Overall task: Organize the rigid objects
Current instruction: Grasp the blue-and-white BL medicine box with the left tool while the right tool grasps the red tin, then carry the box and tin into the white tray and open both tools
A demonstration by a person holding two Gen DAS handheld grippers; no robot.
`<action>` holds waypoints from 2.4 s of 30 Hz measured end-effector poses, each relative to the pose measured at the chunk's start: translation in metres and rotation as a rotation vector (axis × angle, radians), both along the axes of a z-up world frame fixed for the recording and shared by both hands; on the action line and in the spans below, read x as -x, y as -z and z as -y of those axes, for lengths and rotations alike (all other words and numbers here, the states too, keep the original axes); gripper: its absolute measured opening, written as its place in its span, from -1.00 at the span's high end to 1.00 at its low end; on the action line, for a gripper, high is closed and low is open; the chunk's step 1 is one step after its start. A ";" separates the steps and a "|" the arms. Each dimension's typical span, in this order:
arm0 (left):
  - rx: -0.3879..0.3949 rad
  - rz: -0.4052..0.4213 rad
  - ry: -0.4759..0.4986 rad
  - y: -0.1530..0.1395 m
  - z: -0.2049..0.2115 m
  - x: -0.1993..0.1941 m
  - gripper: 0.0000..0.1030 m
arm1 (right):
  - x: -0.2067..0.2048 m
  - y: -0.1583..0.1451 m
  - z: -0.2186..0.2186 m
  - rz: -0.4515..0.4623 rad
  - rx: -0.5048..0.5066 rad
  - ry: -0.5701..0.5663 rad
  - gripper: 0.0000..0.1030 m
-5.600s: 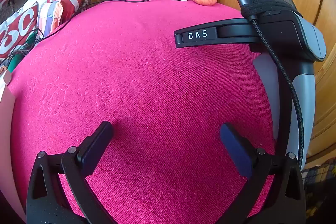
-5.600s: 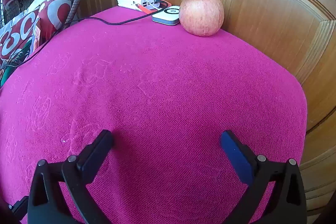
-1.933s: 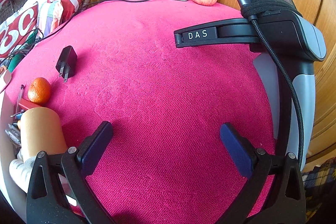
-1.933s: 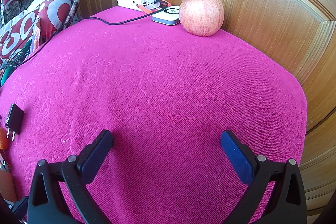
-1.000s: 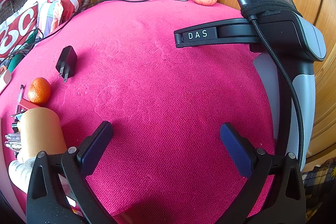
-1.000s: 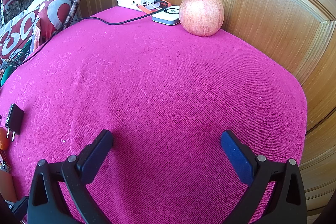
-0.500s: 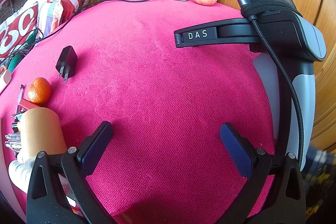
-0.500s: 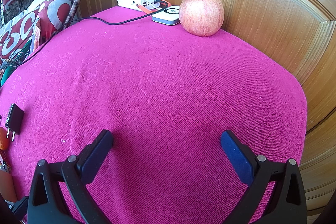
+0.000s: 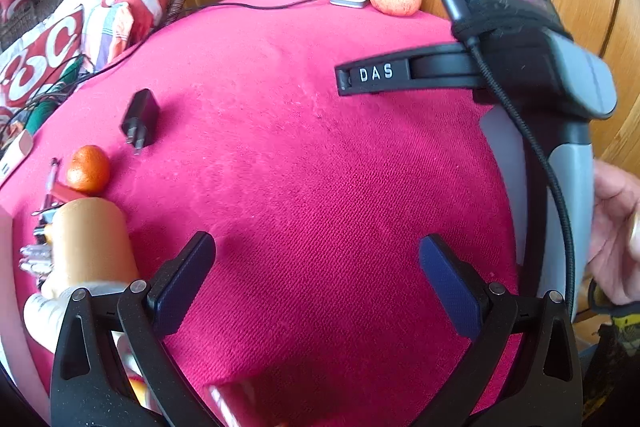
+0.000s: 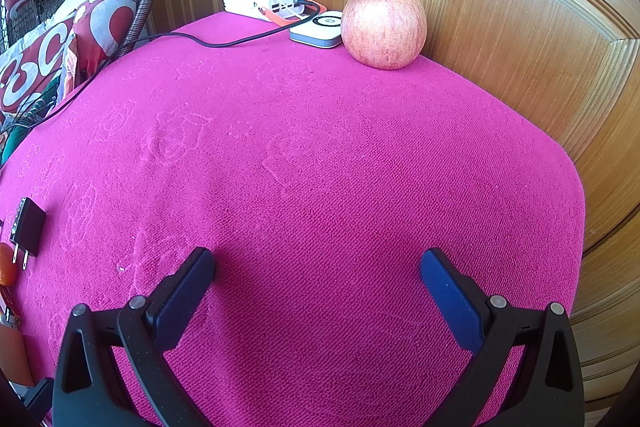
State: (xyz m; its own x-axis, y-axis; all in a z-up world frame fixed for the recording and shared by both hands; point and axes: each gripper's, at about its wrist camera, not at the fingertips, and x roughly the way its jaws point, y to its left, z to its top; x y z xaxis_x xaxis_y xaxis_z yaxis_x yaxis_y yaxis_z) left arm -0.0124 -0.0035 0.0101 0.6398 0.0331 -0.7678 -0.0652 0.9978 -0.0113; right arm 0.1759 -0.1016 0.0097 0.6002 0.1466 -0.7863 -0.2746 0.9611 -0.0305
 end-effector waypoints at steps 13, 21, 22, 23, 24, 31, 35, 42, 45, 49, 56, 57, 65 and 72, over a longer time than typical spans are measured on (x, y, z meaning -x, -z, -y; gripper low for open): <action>0.015 0.211 -0.275 -0.083 -0.095 0.146 -0.99 | 0.000 0.000 0.000 0.000 0.000 0.000 -1.00; 0.097 0.087 -0.314 -0.032 -0.104 0.175 -0.99 | 0.000 -0.001 0.001 0.000 -0.006 -0.005 -1.00; 0.096 0.066 -0.301 -0.027 -0.097 0.172 -0.99 | 0.001 -0.001 0.002 -0.001 -0.011 -0.018 -1.00; 0.089 0.053 -0.288 -0.024 -0.091 0.169 -0.97 | 0.003 -0.002 0.004 -0.003 -0.023 -0.033 -1.00; 0.081 0.045 -0.280 -0.021 -0.088 0.165 -0.94 | 0.007 -0.004 0.007 -0.005 -0.058 -0.056 -1.00; 0.085 -0.027 -0.313 -0.001 -0.081 0.143 -0.55 | 0.093 -0.052 0.037 0.261 -0.432 -0.423 -1.00; 0.116 -0.044 -0.330 0.007 -0.082 0.139 -0.08 | 0.135 -0.059 0.022 0.267 -0.381 -0.660 -1.00; 0.092 -0.017 -0.357 0.005 -0.085 0.154 0.01 | 0.166 -0.038 -0.006 0.094 -0.317 -0.955 -1.00; 0.097 -0.003 -0.382 0.002 -0.089 0.161 0.02 | 0.182 -0.028 -0.015 0.065 -0.262 -1.041 -0.99; 0.051 0.021 -0.407 -0.007 -0.086 0.165 0.02 | 0.194 -0.020 -0.030 0.005 -0.227 -1.097 -0.71; 0.021 0.056 -0.443 -0.016 -0.088 0.173 0.01 | 0.200 -0.003 -0.048 -0.048 -0.146 -1.102 0.09; 0.019 0.059 -0.447 -0.017 -0.088 0.174 0.01 | 0.198 -0.004 -0.046 -0.056 -0.162 -1.096 0.09; 0.002 0.079 -0.448 -0.021 -0.086 0.177 0.01 | 0.179 -0.018 -0.027 -0.066 -0.255 -1.023 0.09; -0.002 0.100 -0.454 -0.025 -0.086 0.184 0.01 | 0.177 -0.037 -0.024 -0.036 -0.316 -1.002 0.09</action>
